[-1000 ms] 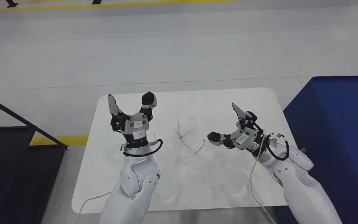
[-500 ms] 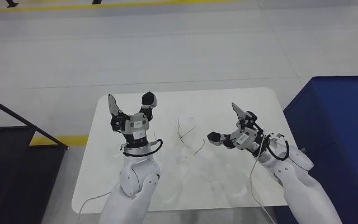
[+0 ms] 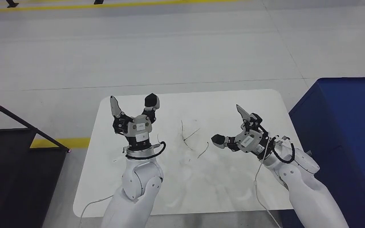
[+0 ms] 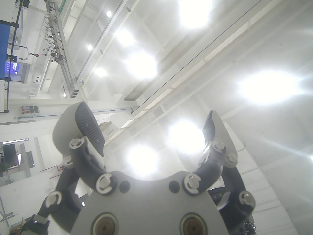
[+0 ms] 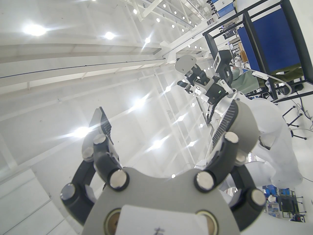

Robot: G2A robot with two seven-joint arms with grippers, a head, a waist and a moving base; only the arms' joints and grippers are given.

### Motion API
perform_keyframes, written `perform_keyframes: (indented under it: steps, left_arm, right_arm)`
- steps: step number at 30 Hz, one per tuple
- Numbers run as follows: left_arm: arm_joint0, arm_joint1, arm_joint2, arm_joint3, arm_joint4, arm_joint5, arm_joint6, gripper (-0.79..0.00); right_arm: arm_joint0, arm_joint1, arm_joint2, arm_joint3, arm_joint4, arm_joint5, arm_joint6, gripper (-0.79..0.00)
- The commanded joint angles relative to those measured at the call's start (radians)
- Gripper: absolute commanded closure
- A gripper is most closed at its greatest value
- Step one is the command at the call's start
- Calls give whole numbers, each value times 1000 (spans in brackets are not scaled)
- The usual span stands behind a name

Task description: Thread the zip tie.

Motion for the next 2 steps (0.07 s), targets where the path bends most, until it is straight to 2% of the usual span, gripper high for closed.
perform_keyframes:
  steps: [1,2]
  left_arm:
    - [0,0,0,0,0,0,0,-784]
    - [0,0,0,0,0,0,0,-784]
  right_arm:
    - [0,0,0,0,0,0,0,-785]
    - [0,0,0,0,0,0,0,-785]
